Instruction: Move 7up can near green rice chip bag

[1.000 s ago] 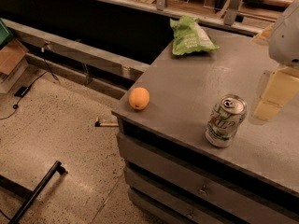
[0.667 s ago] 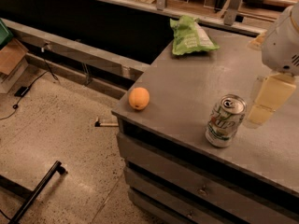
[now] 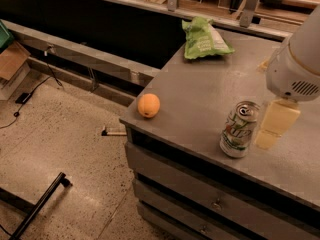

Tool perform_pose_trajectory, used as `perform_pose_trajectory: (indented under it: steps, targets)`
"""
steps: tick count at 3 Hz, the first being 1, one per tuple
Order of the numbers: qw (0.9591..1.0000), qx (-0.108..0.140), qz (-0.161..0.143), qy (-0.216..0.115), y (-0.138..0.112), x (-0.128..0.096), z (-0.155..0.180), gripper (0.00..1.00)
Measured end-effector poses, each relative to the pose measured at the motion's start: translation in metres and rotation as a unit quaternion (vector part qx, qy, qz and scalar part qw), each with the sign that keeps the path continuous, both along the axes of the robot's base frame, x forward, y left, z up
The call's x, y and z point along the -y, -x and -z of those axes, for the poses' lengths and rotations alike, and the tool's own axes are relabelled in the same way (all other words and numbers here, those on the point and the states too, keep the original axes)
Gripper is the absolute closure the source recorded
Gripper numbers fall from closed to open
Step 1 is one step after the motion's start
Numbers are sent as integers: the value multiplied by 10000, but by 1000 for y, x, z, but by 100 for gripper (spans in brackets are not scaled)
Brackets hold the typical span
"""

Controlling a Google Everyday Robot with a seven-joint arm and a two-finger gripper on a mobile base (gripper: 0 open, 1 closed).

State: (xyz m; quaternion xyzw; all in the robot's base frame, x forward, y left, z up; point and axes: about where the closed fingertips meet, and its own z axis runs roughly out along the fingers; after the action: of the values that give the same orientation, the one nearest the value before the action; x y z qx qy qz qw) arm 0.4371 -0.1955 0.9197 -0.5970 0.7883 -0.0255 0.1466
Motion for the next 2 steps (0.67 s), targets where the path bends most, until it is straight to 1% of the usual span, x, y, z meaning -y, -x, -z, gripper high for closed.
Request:
perform_pose_trajectory:
  steps: [1,2]
  targets:
    - [9998,-117,-69,-139,3,-8,10,0]
    - [9991,-203,-224,-309,6,-19,16,0]
